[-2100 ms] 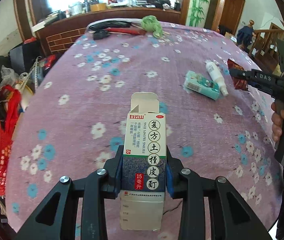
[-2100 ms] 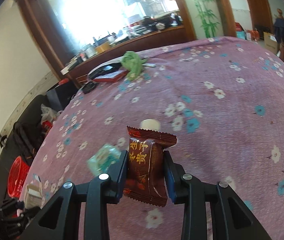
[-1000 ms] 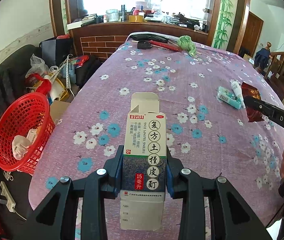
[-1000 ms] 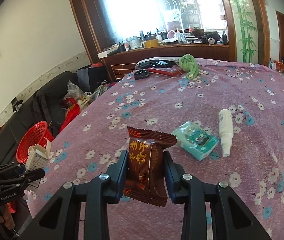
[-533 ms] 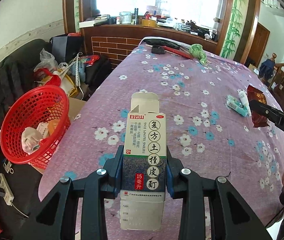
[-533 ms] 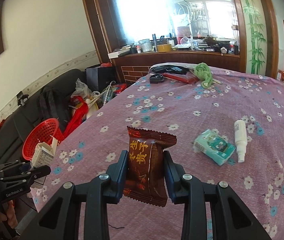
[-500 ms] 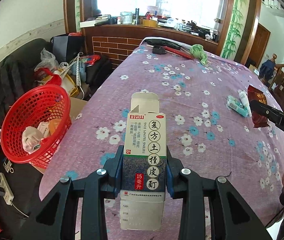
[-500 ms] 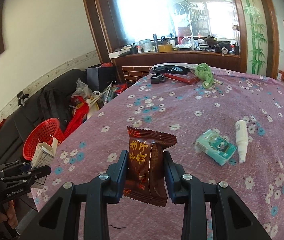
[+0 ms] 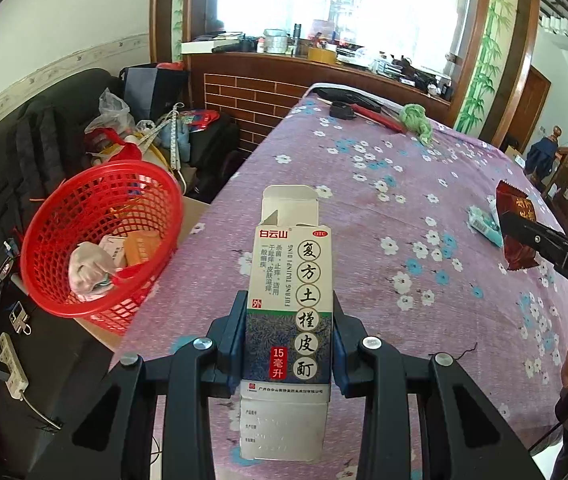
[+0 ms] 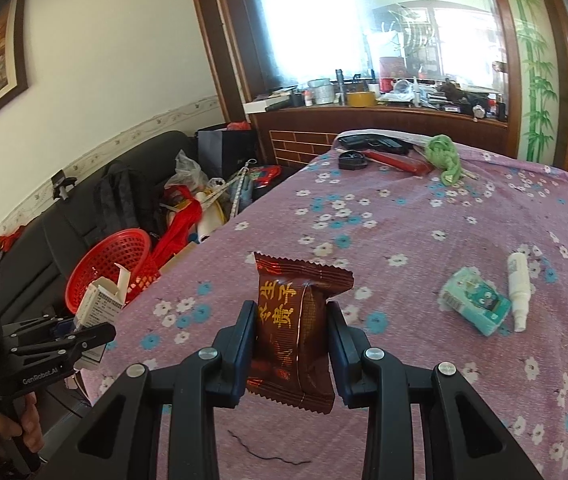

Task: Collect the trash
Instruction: 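Carry the medicine box and snack packet over the red wastebasket, then open both grippers to drop the box and packet into the wastebasket, then move both tools back over the table toward the tube and tissue pack, then grasp the white tube with the right gripper while the left gripper grasps the teal tissue pack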

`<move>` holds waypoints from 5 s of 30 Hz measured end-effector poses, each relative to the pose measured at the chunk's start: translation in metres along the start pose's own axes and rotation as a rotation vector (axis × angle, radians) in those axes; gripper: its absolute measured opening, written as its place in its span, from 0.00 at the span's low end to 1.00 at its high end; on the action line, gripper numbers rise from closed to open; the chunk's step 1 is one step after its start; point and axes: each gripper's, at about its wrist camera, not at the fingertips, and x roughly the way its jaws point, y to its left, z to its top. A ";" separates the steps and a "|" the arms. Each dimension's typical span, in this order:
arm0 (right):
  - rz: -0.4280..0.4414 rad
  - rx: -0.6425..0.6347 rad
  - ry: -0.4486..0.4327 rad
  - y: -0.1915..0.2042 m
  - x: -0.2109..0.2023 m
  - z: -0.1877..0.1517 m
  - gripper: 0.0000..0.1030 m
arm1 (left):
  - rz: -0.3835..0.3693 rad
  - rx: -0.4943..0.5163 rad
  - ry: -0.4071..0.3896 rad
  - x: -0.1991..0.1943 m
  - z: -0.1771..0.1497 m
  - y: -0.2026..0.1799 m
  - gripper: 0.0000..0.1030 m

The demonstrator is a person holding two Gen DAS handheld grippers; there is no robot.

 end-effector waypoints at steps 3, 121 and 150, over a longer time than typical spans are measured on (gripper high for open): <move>0.009 -0.012 0.004 0.010 0.004 0.002 0.35 | 0.006 -0.014 -0.006 -0.003 0.000 0.010 0.36; -0.141 0.418 -0.074 -0.133 -0.073 -0.054 0.88 | -0.098 0.191 0.014 0.022 0.010 -0.098 0.83; -0.142 0.461 0.092 -0.254 0.011 -0.010 0.49 | -0.261 0.285 0.133 0.089 0.031 -0.209 0.83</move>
